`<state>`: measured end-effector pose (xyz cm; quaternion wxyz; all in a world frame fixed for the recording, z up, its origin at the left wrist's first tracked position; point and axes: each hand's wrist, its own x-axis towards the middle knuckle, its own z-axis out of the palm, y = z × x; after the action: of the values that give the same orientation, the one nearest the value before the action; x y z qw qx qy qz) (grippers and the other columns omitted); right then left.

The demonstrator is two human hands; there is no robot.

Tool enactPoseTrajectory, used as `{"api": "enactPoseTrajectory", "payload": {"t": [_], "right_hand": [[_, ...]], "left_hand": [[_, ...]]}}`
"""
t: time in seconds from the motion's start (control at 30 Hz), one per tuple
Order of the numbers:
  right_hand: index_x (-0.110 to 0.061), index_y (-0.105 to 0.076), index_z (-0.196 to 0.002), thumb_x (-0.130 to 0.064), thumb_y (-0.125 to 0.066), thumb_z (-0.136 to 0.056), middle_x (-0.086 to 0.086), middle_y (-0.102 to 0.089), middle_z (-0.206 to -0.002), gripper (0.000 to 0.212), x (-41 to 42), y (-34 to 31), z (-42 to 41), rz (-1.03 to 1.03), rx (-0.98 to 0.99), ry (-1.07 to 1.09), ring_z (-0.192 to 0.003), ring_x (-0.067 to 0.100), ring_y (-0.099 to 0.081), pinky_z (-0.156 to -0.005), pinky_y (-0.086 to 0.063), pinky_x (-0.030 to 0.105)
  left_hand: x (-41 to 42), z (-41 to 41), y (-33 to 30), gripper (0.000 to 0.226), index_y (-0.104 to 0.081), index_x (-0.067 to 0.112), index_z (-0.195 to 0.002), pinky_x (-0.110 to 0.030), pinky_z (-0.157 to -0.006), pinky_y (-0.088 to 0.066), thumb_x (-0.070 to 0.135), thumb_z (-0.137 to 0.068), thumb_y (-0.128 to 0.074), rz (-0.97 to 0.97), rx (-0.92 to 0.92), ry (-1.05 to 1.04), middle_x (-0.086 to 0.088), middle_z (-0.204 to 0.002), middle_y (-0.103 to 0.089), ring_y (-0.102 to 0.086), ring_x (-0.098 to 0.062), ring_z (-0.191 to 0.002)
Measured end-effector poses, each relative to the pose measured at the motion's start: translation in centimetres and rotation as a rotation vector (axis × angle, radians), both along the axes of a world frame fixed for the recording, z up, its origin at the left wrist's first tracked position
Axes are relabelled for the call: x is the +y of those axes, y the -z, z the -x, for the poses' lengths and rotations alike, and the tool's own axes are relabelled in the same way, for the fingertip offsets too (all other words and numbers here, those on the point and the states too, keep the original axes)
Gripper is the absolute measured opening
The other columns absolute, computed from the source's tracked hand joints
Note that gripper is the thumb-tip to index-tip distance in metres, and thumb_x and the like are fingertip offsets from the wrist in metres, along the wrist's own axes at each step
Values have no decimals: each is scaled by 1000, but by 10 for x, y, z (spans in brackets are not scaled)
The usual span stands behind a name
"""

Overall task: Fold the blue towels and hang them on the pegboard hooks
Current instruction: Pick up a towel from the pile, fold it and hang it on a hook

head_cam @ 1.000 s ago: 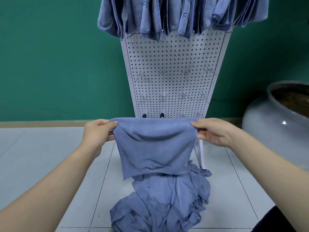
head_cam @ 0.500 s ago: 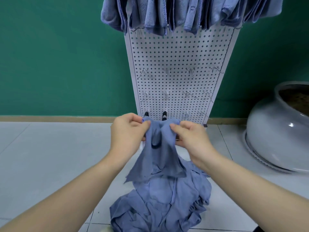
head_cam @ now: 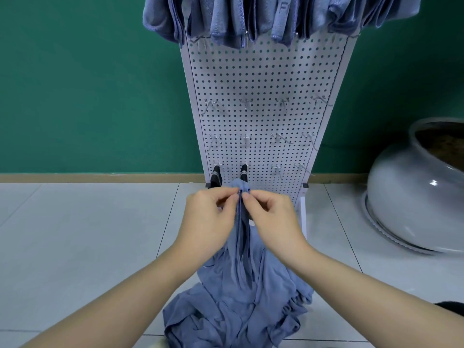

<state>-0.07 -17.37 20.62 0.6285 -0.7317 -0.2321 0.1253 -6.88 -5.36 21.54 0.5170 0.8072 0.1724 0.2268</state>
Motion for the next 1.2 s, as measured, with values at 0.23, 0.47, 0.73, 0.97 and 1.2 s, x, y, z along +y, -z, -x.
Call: {"api": "enactPoseTrajectory", "payload": {"t": [0.23,0.47,0.73,0.97,1.2], "right_hand": [[-12,-75,-85,-46,-59,-95,34,-59,-81,39,-6,-11,-9,-87,-40,4,-71,21,-50,-71,-51,55],[-7,-78,-96,-6,-64,-100,5,-79,-89,15,-10,-20,-6,-144,-34,-100,-83,10,-70,-79,-55,27],[-13,-56,-75,-14,-54,-106,-13,-48,-62,31,-12,-28,-14,-101,-129,-79,-61,5,-41,-57,-34,21],[-23,-36,-77,-19,-42,-110,-14,-38,-69,34,-17,-30,-26,-94,-420,128,-62,2,-35,-59,-31,20],[-11,-60,-76,-23,-75,-94,-17,-55,-62,26,-21,-43,-31,-144,-180,143,-60,3,-49,-60,-42,18]], "left_hand": [[0,0,-9,36,-78,33,-106,-21,-82,-54,0,-95,-68,7,-100,110,11,-93,-73,-68,-6,-91],[14,-1,-18,31,-65,31,-112,-12,-95,-40,17,-87,-79,-198,-150,44,8,-116,-63,-58,-2,-113],[53,6,-32,27,-72,19,-99,-44,-81,-59,35,-82,-86,-155,390,486,-1,-94,-75,-70,-20,-86],[63,13,-50,20,-69,9,-87,-33,-75,-58,26,-90,-79,-49,192,447,-5,-80,-71,-67,-23,-79],[46,8,-54,12,-66,12,-94,-23,-69,-55,8,-102,-59,185,-39,269,7,-78,-73,-66,-8,-73]]}}
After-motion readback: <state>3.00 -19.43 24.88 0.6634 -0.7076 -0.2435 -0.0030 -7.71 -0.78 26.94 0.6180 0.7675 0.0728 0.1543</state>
